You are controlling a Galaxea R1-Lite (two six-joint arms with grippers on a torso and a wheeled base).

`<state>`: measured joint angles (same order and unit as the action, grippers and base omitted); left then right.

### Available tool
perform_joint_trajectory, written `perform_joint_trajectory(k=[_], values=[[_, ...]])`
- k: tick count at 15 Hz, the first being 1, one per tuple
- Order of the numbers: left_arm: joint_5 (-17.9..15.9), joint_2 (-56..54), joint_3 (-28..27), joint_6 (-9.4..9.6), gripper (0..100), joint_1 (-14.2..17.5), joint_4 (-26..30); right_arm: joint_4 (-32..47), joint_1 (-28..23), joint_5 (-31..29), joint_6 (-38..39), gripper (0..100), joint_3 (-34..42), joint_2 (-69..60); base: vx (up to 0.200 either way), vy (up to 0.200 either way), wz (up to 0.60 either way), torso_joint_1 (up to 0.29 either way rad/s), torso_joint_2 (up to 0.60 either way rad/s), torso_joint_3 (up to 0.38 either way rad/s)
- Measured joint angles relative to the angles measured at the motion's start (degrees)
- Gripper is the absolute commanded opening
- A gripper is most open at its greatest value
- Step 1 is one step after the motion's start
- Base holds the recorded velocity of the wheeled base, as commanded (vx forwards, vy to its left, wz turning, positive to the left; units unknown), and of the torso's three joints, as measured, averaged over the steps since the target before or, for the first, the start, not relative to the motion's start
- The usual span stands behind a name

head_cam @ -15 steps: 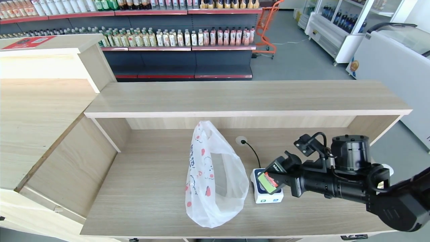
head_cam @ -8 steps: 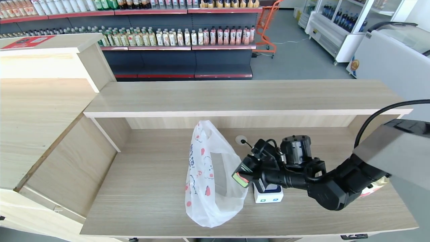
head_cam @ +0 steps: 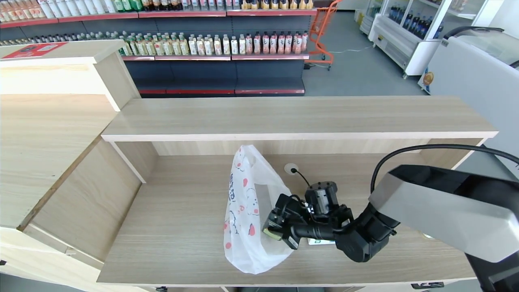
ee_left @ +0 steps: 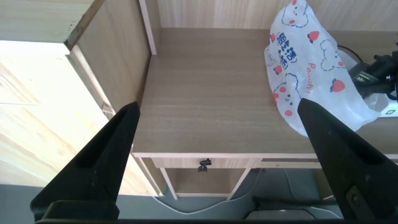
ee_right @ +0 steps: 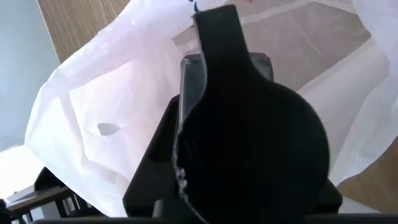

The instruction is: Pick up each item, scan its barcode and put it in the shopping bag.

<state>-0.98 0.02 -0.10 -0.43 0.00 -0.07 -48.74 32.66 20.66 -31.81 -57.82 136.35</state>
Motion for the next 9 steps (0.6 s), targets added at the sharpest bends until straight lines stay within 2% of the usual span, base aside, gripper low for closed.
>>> perform_joint_trajectory(k=[2,3,6,9], values=[[0.0,0.0,0.0,0.0,100,0.0,0.0,-0.01,0.17,0.11,0.01,0,-0.91,1.02,0.0,0.0,0.0,0.0,0.0,0.0],[0.0,0.0,0.0,0.0,100,-0.05,0.0,-0.04,0.17,0.13,0.01,100,-1.35,1.44,0.0,0.0,0.0,0.0,0.0,0.0],[0.0,0.0,0.0,0.0,100,0.0,0.0,-0.09,0.02,0.4,1.12,100,-2.88,2.12,0.0,0.0,0.0,0.0,0.0,0.0],[0.02,0.0,0.0,0.0,100,0.0,0.0,0.18,-0.09,0.41,8.59,100,-3.75,1.07,0.0,0.0,0.0,0.0,0.0,0.0]])
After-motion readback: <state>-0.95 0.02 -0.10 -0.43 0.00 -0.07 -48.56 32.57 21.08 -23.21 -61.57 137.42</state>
